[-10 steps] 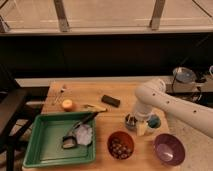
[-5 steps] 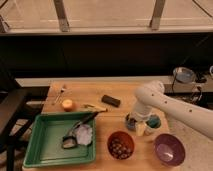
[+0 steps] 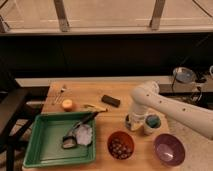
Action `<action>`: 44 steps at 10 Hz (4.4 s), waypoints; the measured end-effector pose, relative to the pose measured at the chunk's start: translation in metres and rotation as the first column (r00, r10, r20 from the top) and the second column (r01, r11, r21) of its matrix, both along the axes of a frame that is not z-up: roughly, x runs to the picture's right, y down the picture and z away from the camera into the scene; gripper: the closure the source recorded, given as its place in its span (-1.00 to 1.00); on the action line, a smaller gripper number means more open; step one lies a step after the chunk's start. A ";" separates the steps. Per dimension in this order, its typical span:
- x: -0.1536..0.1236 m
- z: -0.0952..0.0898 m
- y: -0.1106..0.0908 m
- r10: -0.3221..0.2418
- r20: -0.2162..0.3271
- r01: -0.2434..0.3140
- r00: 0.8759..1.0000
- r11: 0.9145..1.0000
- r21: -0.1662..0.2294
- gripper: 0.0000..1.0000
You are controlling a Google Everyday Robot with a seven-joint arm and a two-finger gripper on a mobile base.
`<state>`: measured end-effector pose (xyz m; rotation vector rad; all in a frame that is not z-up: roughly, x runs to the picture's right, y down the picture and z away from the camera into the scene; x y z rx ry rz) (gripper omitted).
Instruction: Stack cups into tray
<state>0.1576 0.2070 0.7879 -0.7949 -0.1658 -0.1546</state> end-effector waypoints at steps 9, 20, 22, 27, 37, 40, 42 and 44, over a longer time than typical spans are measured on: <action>-0.081 -0.053 -0.081 -0.142 0.074 0.128 0.987 0.978 0.166 1.00; -0.252 -0.099 -0.084 -0.441 0.300 0.370 0.846 0.890 0.266 1.00; -0.251 -0.099 -0.084 -0.440 0.298 0.369 0.847 0.890 0.268 1.00; -0.280 -0.101 -0.093 -0.475 0.376 0.362 0.796 0.870 0.334 1.00; -0.402 -0.082 -0.040 -0.610 0.590 0.401 0.528 0.792 0.460 0.34; -0.406 -0.059 -0.019 -0.621 0.611 0.378 0.492 0.784 0.492 -0.27; -0.412 -0.051 -0.011 -0.624 0.620 0.367 0.476 0.782 0.504 -0.57; -0.412 -0.051 -0.013 -0.634 0.613 0.367 0.471 0.773 0.518 -0.60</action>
